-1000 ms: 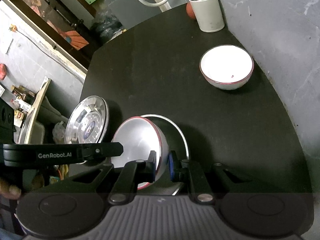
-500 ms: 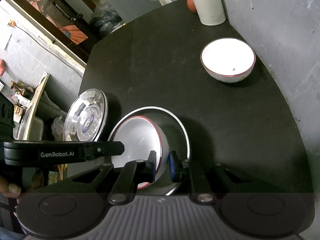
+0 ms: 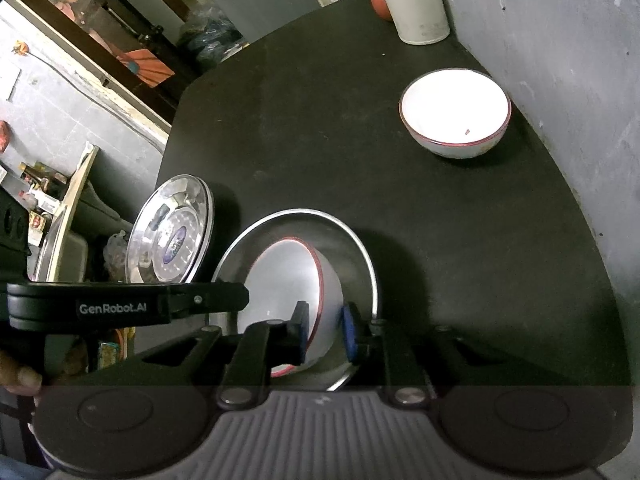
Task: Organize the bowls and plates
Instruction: 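Lower the white bowl into the steel bowl with both grippers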
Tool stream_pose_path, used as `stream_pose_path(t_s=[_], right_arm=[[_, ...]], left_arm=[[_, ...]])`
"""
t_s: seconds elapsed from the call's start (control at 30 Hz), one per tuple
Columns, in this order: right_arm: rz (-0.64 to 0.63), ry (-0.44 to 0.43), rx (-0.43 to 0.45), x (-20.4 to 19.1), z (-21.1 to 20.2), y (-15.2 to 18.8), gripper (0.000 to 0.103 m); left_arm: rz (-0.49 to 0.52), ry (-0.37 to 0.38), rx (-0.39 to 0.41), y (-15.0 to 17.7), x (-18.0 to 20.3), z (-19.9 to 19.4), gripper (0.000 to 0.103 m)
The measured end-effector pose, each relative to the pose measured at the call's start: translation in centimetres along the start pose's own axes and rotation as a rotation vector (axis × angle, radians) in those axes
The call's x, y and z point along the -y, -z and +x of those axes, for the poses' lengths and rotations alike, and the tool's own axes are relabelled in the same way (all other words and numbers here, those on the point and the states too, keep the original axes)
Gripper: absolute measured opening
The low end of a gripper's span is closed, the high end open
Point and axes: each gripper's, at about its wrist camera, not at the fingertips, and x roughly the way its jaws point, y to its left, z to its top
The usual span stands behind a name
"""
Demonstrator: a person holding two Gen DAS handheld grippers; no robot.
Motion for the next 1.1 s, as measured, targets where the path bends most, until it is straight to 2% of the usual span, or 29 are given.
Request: stream_pose_path(t_s=[0.43, 0.77, 0.8, 0.83, 0.93, 0.97, 1.0, 1.1], right_arm=[[0.001, 0.012, 0.012, 0.1, -0.4, 0.0, 0.023], [0.026, 0.027, 0.099, 0.7, -2.2, -0.3, 0.023], [0.031, 0.040, 0.112, 0.8, -2.4, -0.4, 0.024], [0.038, 0.052, 0.124, 0.9, -2.5, -0.5, 0.030], [0.078, 0.072, 0.163, 1.7, -2.9, -0.6, 0.049], [0.093, 0.078, 0.171, 2.1, -2.9, -0.6, 0.058], [0.107, 0.083, 0.178, 2.3, -2.9, -0.6, 0.060], [0.159, 0.090, 0.197, 3.5, -2.6, -0.4, 0.074]], left_arm=[[0.012, -0.021, 0.021, -0.1, 0.4, -0.8, 0.015], [0.054, -0.037, 0.078, -0.7, 1.1, -2.0, 0.018], [0.056, -0.038, 0.079, -0.8, 1.2, -2.0, 0.020], [0.059, -0.040, 0.081, -0.8, 1.3, -1.9, 0.021], [0.069, -0.056, 0.104, -1.1, 1.7, -1.8, 0.040], [0.073, -0.065, 0.119, -1.2, 1.8, -1.8, 0.055], [0.076, -0.079, 0.137, -1.3, 1.9, -1.9, 0.071], [0.081, -0.123, 0.199, -1.7, 2.3, -1.9, 0.094]])
